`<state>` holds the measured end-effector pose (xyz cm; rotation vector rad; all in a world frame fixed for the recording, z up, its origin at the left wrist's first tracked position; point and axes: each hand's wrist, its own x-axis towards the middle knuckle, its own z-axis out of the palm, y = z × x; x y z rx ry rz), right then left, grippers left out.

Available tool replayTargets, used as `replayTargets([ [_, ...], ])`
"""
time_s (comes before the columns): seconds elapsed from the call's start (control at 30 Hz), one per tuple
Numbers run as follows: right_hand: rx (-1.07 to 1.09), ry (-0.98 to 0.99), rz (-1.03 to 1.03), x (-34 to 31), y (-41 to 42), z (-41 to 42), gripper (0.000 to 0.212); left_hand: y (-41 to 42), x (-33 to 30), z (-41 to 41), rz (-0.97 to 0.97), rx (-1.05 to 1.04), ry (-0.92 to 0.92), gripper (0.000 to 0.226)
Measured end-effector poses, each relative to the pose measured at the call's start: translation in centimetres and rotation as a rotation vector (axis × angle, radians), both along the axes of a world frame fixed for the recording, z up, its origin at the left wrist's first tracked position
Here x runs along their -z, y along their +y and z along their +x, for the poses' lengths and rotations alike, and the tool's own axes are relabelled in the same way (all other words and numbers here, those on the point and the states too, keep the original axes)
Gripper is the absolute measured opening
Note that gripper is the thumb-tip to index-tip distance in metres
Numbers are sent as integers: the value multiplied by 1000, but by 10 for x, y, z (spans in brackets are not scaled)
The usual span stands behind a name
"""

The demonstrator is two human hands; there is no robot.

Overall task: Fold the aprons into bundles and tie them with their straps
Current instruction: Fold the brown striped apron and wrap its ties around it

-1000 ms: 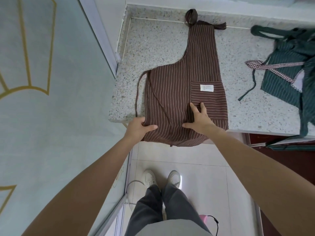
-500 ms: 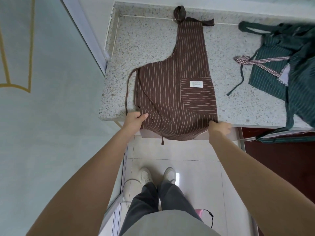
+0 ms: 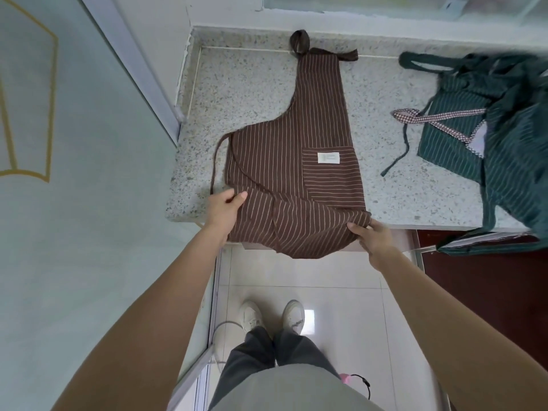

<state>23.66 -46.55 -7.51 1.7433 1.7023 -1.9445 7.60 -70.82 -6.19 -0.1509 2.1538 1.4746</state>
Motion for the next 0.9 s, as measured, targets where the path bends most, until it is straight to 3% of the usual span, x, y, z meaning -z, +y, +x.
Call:
replayTargets([
  [0.1,-22,52,-45,-6,9,0,27,-1,-3,-1,-139,-91,38,33],
  [0.23,-46,22,21,-12,14,-1,40,-4,-4,-2,-137,-176,-35,49],
  [0.33,-53,-6,52,-15,15,1,43,-6,-4,2,-139,-209,-29,45],
  [0.47,-59,35,-60,-14,12,3,44,-5,-1,12,-146,-157,-26,36],
  [0.57,-23,27,-112,-11,10,2,45,-4,1,19,-123,-151,-119,44],
  [0.73,-60,-54,69,-6,10,-7,29,-2,5,19,-187,-209,-136,40],
  [0.9,-41,-90,118,-5,3,-13,32,0,12,15,-162,-308,-231,34],
])
